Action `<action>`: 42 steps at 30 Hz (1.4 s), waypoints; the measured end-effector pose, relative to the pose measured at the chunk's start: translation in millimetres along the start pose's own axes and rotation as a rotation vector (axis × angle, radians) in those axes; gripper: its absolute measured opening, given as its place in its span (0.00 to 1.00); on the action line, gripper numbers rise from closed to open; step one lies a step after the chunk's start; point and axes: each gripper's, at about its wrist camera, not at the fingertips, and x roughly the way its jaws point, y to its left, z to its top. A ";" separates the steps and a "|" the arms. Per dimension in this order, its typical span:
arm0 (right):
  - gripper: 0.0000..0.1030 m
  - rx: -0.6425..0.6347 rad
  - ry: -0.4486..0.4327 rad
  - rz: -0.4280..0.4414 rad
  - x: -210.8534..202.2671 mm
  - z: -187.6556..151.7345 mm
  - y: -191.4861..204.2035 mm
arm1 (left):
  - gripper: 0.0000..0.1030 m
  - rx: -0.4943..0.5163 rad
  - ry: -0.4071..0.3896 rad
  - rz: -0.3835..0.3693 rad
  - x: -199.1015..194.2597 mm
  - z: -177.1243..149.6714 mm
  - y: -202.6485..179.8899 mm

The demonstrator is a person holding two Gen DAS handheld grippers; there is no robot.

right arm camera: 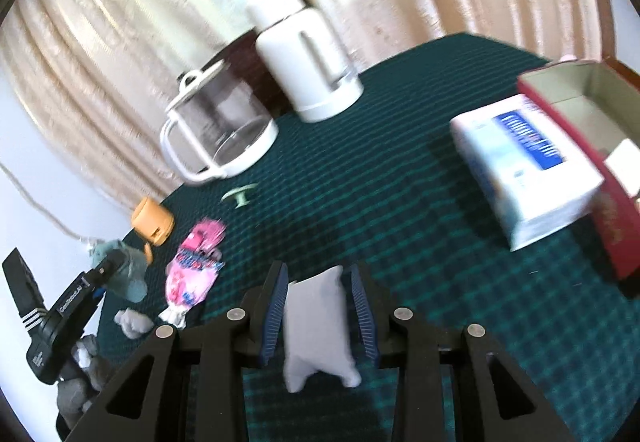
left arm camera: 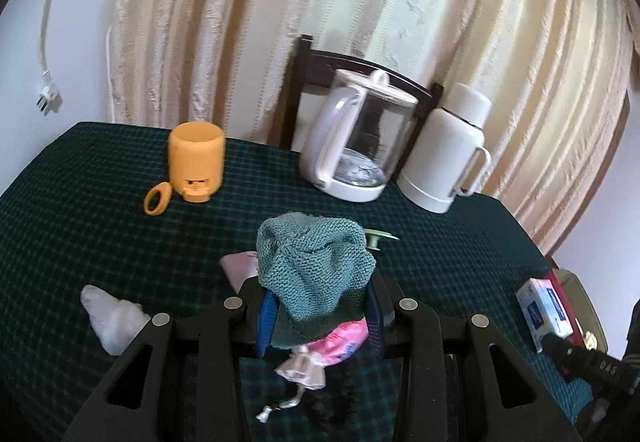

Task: Organize soft objects
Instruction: 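Grasp the grey cloth with the right tool and lift it, then carry the grey cloth with the right tool to the red-rimmed box while the left tool carries the teal hat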

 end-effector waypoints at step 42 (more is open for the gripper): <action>0.32 -0.052 0.003 0.045 -3.3 -8.2 -22.2 | 0.36 0.096 0.048 -0.071 -6.7 -18.1 -76.3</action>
